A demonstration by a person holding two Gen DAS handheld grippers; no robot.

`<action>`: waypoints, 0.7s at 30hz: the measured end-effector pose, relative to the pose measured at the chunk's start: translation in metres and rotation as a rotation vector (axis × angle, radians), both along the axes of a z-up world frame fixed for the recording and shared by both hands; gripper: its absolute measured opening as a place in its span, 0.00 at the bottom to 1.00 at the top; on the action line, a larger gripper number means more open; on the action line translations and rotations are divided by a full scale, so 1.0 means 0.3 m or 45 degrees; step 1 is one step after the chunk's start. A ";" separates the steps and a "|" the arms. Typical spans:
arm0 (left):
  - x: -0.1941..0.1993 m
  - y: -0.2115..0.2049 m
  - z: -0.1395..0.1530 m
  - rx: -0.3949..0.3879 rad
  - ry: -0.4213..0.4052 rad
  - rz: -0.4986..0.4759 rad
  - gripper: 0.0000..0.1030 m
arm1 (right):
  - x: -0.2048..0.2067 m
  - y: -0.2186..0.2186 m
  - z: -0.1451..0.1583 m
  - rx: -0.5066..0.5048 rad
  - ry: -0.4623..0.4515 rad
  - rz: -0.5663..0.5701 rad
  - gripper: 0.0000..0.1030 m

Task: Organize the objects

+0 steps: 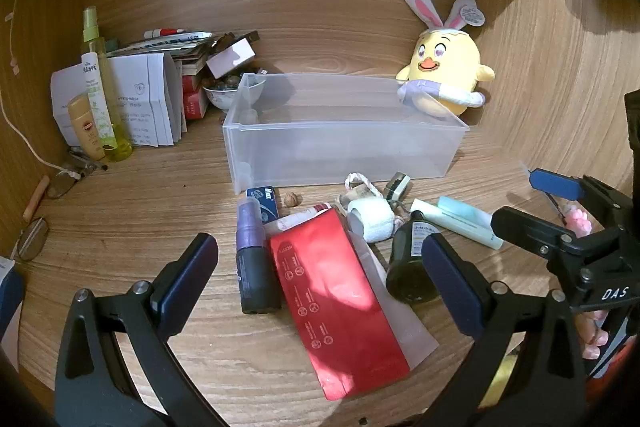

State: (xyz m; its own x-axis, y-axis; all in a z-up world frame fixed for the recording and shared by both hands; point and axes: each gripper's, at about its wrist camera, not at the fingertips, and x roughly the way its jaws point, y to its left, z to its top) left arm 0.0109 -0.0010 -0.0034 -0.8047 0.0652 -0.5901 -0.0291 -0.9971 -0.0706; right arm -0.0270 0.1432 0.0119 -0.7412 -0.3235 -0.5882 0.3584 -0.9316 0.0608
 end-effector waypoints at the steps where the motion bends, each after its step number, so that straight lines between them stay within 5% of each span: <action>1: 0.000 0.001 0.000 0.000 0.000 0.001 1.00 | 0.000 0.000 0.000 -0.001 -0.001 0.001 1.00; 21: 0.013 0.015 0.008 0.006 0.005 -0.013 1.00 | 0.000 -0.001 -0.006 -0.002 -0.005 -0.003 1.00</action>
